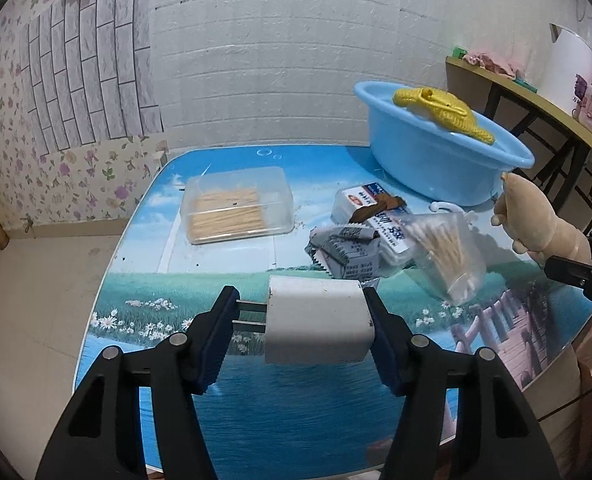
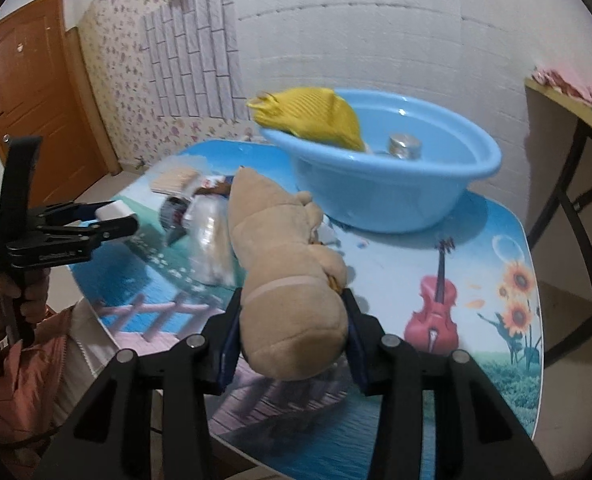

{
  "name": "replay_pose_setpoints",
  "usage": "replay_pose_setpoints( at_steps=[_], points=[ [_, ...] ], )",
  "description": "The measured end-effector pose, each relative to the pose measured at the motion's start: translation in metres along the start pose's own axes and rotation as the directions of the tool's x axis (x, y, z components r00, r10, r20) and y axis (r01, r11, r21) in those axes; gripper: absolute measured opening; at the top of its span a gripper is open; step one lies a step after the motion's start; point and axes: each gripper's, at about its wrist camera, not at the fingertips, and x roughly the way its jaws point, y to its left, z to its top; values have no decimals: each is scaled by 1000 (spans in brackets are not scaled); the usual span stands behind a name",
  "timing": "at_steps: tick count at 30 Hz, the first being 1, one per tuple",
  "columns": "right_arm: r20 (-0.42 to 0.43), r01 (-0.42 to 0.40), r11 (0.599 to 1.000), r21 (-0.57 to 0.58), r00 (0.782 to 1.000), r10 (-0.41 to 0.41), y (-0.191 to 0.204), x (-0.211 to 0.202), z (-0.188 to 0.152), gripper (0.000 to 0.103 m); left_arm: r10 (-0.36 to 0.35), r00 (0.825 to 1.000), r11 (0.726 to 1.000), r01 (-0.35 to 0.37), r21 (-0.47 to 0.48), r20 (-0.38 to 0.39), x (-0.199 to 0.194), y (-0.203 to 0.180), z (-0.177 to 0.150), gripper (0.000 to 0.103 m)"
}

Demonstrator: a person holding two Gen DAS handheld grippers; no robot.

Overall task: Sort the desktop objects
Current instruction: 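Carry the white charger and plush dog over the blue basin with both grippers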

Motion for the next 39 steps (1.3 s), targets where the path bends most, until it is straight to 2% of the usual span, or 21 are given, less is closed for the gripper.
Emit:
replay_pose_setpoints(
  at_steps=[11,15,18,27,39],
  points=[
    [67,-5,1000,2,998,5,4,-20,12,43,-16,999,1000,15,16,41,-17,-9,13,61],
    [95,-41,998,48,995,36,-4,-27,22,43,-27,999,1000,26,14,34,-18,-13,23,61],
    [107,-32,998,60,994,25,-10,-28,30,43,-41,998,999,41,7,42,-20,-16,32,61],
    [97,-34,995,92,995,25,-27,-14,54,43,-81,993,996,76,56,87,-20,-44,76,61],
    [95,-9,987,161,995,-6,-75,-1,96,43,-132,988,984,121,133,78,9,-85,146,61]
  ],
)
